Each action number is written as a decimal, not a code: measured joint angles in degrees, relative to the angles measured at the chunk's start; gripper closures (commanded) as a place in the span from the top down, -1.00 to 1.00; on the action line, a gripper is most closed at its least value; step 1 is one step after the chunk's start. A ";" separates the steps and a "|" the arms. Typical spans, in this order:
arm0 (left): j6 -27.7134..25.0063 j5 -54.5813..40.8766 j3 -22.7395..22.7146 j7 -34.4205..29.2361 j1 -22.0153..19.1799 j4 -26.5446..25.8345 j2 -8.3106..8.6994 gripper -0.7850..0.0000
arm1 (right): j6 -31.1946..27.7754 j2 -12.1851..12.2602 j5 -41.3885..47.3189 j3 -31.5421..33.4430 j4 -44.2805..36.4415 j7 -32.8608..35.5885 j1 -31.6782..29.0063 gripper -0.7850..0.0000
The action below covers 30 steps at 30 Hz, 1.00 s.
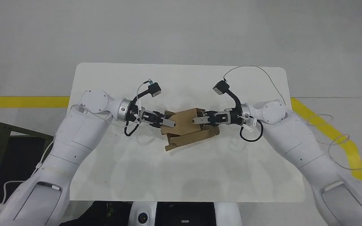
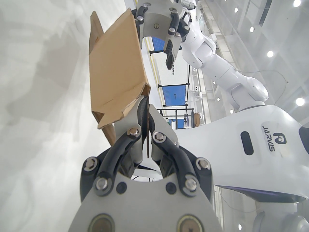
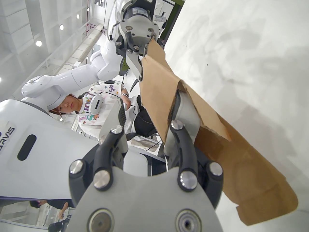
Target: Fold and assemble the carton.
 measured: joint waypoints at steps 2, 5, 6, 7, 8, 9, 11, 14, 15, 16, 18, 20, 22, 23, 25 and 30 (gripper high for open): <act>0.01 0.04 0.01 -0.11 -0.05 0.11 0.00 -1.00 | 0.59 0.12 0.48 -0.40 -0.54 0.59 0.23 -0.25; 0.04 0.21 0.14 -0.19 -0.17 0.09 -0.04 -1.00 | 1.56 0.18 0.20 -1.70 -1.56 1.56 0.83 -0.27; 0.05 0.27 0.19 -0.20 -0.23 0.04 -0.06 -1.00 | 1.62 0.16 0.02 -2.10 -1.60 1.61 1.02 -0.29; 0.05 0.32 0.24 -0.20 -0.30 0.00 -0.09 -1.00 | 1.59 0.11 -0.06 -2.48 -1.58 1.58 1.20 -0.29; 0.05 0.35 0.30 -0.20 -0.40 -0.07 -0.12 -1.00 | 1.45 0.01 -0.07 -2.98 -1.50 1.45 1.48 -0.29; 0.05 0.39 0.34 -0.21 -0.47 -0.13 -0.13 -1.00 | 1.38 -0.08 -0.09 -3.36 -1.40 1.38 1.71 -0.30; 0.07 0.53 0.39 -0.25 -0.61 -0.28 -0.15 -1.00 | 1.33 -0.29 -0.29 -4.27 -1.12 1.33 2.35 -0.32; 0.16 0.61 0.44 -0.34 -0.72 -0.51 -0.14 -1.00 | 1.03 -0.61 -0.23 -5.47 -0.71 1.02 3.14 -0.33; 0.19 0.61 0.46 -0.36 -0.73 -0.58 -0.13 -1.00 | 0.93 -0.70 -0.10 -5.79 -0.58 0.93 3.34 -0.34; 0.20 0.60 0.49 -0.38 -0.74 -0.67 -0.13 -1.00 | 0.83 -0.79 0.02 -6.09 -0.44 0.83 3.54 -0.36; 0.22 0.54 0.58 -0.40 -0.73 -0.82 -0.13 -1.00 | 0.55 -0.96 0.23 -6.73 -0.10 0.55 3.99 -0.40; 0.25 0.49 0.68 -0.42 -0.68 -0.86 -0.12 -1.00 | 0.25 -1.09 0.48 -7.27 0.31 0.25 4.34 -0.50; 0.25 0.47 0.74 -0.43 -0.62 -0.85 -0.11 -1.00 | 0.11 -1.16 0.70 -7.71 0.59 0.11 4.60 -0.62; 0.25 0.45 0.79 -0.43 -0.59 -0.84 -0.10 -1.00 | 0.03 -1.20 0.87 -7.96 0.73 0.04 4.76 -0.78; 0.29 0.41 0.84 -0.46 -0.55 -0.79 -0.07 -1.00 | -0.13 -1.25 1.12 -8.31 0.89 -0.13 4.95 -1.00; 0.37 0.31 0.92 -0.54 -0.51 -0.48 0.00 0.36 | -0.68 -1.32 2.04 -9.06 1.09 -0.69 5.30 -1.00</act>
